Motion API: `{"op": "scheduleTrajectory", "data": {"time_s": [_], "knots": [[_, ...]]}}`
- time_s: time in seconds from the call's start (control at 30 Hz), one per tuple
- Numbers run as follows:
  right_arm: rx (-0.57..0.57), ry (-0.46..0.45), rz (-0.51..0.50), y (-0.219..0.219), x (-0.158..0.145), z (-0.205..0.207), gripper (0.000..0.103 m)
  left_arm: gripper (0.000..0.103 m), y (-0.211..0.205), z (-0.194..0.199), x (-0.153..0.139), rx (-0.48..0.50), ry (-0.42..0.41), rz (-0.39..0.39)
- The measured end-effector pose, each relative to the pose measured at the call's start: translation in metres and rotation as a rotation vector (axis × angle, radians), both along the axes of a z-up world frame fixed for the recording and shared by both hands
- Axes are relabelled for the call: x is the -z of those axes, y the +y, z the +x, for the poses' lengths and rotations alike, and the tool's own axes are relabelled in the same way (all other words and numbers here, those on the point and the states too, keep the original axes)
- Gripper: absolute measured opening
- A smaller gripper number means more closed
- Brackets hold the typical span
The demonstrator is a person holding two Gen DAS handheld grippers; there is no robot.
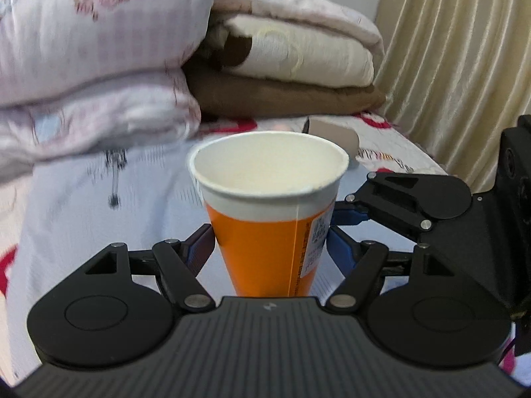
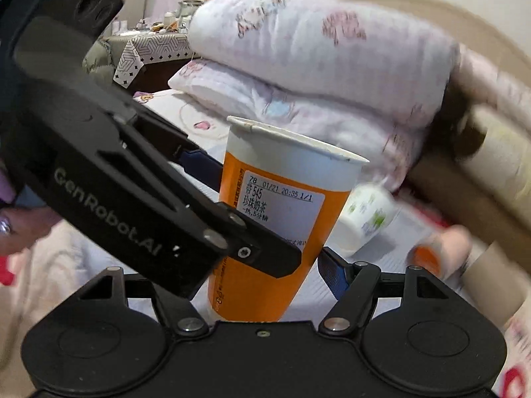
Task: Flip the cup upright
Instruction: 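Rotate the orange cup upright with the left tool, rim facing up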
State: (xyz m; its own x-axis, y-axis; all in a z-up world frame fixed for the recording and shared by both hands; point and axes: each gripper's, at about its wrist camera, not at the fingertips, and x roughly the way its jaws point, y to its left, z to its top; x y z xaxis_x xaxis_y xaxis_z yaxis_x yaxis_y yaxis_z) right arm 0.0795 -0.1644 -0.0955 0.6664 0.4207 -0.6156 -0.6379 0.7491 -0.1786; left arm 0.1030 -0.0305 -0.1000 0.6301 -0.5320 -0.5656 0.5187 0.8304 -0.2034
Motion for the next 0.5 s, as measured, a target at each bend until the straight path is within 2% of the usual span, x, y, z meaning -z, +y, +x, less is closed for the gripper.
{"op": "scheduleTrajectory", "data": {"time_s": [0.07, 0.2, 0.5], "knots": [[-0.003, -0.073, -0.032, 0.003, 0.002, 0.002, 0.076, 0.073, -0.004, 0.003, -0.002, -0.008, -0.046, 0.024], [-0.01, -0.146, 0.0, -0.003, 0.008, 0.018, 0.076, 0.073, -0.009, 0.016, -0.001, -0.028, -0.106, 0.059], [-0.029, -0.173, -0.001, -0.004, 0.04, 0.055, 0.076, 0.073, -0.011, 0.053, 0.024, -0.046, -0.067, 0.073]]}}
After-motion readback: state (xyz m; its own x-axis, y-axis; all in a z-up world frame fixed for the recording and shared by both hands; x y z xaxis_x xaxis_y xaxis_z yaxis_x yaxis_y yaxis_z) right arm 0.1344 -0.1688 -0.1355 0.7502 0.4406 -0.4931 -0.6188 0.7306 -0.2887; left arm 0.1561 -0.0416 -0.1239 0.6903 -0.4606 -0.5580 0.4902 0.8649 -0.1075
